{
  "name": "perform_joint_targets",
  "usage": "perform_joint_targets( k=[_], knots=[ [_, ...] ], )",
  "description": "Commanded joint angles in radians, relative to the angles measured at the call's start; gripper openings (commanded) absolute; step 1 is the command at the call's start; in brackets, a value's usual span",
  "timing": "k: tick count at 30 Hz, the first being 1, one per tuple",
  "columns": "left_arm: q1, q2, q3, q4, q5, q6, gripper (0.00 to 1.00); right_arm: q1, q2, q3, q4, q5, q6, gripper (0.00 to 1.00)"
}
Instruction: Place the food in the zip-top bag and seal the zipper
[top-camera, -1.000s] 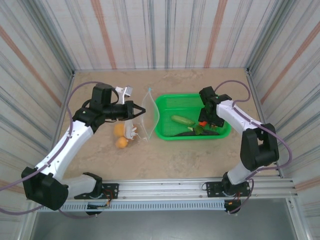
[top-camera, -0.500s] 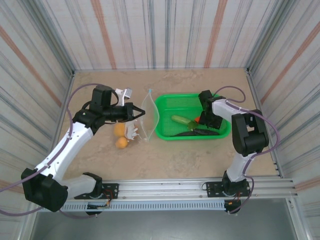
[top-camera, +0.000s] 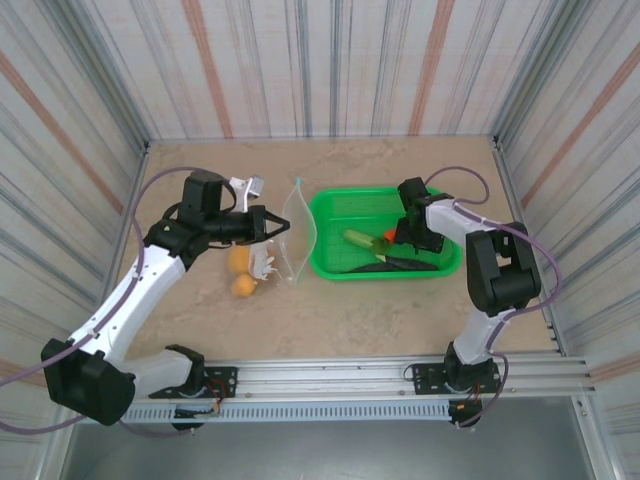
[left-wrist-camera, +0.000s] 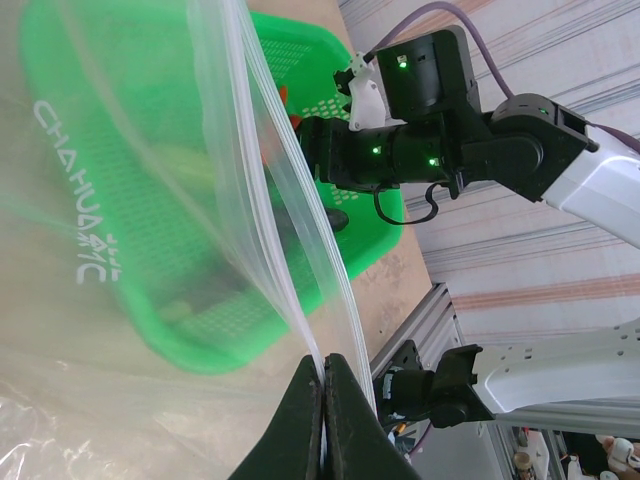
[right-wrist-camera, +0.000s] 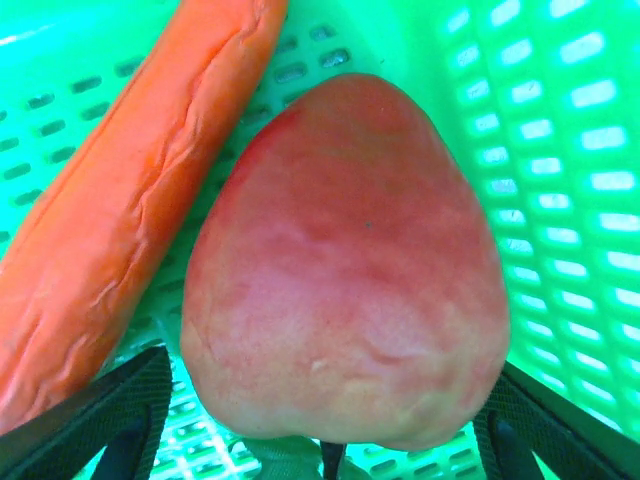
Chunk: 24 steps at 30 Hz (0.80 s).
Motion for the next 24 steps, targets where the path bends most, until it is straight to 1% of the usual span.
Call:
perform_joint_targets(
  k=[1,3,7,13,19,24],
  knots=[
    [0.008,-0.018,0.009,-0.019,0.014,0.003,0.0,0.001,-0.018,0.001,-0.008,0.03,-0.037,0.88],
    [0.008,-0.015,0.008,-0.017,0.015,0.003,0.0,-0.005,-0.009,0.003,-0.01,0.042,-0.037,0.89],
    [0.007,-0.017,0.004,-0.017,0.011,0.003,0.0,-0.01,-0.008,-0.003,0.006,0.043,-0.036,0.84],
    [0.007,-0.02,0.003,-0.015,0.013,0.004,0.0,-0.009,-0.001,-0.01,0.031,0.018,-0.057,0.67],
    [0.008,-0.018,0.004,-0.008,0.015,0.001,0.0,-0.001,-0.022,-0.013,0.036,0.048,-0.083,0.51],
    [0.007,-0.022,0.011,-0.011,0.014,-0.003,0.0,0.017,-0.062,-0.006,0.014,0.091,-0.09,0.5]
  ],
)
